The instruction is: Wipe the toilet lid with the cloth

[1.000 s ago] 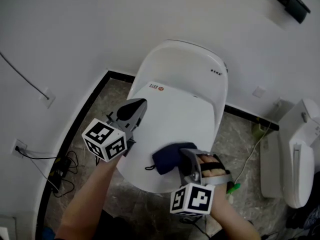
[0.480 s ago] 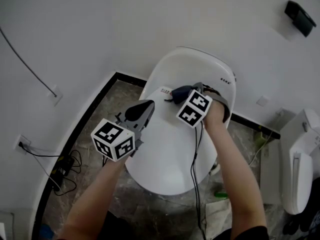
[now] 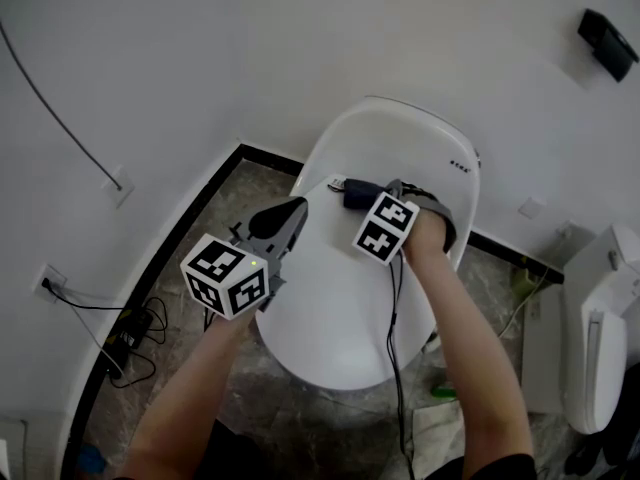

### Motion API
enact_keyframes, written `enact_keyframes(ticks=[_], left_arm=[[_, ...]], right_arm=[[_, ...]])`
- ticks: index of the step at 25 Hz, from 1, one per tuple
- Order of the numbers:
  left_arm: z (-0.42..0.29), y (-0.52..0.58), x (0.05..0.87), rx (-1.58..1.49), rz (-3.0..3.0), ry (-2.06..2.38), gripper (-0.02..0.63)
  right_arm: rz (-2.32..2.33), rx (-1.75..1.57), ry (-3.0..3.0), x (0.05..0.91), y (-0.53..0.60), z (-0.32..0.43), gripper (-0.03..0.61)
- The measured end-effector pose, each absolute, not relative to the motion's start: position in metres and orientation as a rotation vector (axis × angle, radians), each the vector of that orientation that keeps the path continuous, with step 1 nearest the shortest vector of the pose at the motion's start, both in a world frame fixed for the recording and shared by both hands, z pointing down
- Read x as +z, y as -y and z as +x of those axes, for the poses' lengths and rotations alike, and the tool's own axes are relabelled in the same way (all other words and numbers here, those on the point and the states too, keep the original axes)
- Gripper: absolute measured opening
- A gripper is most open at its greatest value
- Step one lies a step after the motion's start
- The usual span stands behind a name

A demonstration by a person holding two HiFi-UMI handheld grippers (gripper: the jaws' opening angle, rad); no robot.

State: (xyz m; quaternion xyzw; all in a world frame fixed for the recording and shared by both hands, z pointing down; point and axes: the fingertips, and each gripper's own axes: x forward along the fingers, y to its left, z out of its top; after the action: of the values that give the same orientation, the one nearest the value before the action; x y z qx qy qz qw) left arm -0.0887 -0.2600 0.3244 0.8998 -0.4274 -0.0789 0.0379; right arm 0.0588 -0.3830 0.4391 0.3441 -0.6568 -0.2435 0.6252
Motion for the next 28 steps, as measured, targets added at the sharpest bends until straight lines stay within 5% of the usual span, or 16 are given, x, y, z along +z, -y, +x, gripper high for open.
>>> enact_keyframes(ticks=[28], left_arm=[[-0.092,0.272,0.332,-0.211,2.738,1.359,0.012]], right_arm=[[0.656,-0.688,1.6,0.439,0.206,-0.001,0.066]])
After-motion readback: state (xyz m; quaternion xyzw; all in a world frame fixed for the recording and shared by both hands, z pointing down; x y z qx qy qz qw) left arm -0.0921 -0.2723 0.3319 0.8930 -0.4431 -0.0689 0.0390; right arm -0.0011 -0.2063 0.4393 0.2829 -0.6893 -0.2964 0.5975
